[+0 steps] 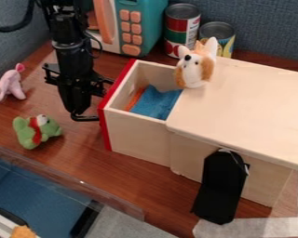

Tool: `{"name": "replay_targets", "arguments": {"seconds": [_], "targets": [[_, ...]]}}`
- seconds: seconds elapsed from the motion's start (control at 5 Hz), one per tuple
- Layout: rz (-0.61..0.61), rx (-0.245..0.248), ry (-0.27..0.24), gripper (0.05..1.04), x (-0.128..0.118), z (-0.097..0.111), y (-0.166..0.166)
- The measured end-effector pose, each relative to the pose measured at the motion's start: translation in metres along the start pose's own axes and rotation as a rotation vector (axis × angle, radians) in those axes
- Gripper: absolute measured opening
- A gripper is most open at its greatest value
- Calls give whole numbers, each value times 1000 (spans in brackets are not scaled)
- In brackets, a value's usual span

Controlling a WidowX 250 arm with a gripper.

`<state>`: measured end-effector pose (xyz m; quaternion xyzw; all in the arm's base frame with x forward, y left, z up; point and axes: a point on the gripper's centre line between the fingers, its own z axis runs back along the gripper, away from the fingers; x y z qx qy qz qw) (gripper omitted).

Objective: Abrió el cajón

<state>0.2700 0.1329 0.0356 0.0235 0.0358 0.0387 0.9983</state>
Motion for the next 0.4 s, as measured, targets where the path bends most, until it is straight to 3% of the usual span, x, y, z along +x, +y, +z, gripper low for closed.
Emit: {"name": "replay_targets", "arguments": {"seconds": [0.2, 0.4], "targets": [[-77, 75, -132, 681, 5, 47, -4], [-132, 143, -160, 961, -1, 72, -11]]}}
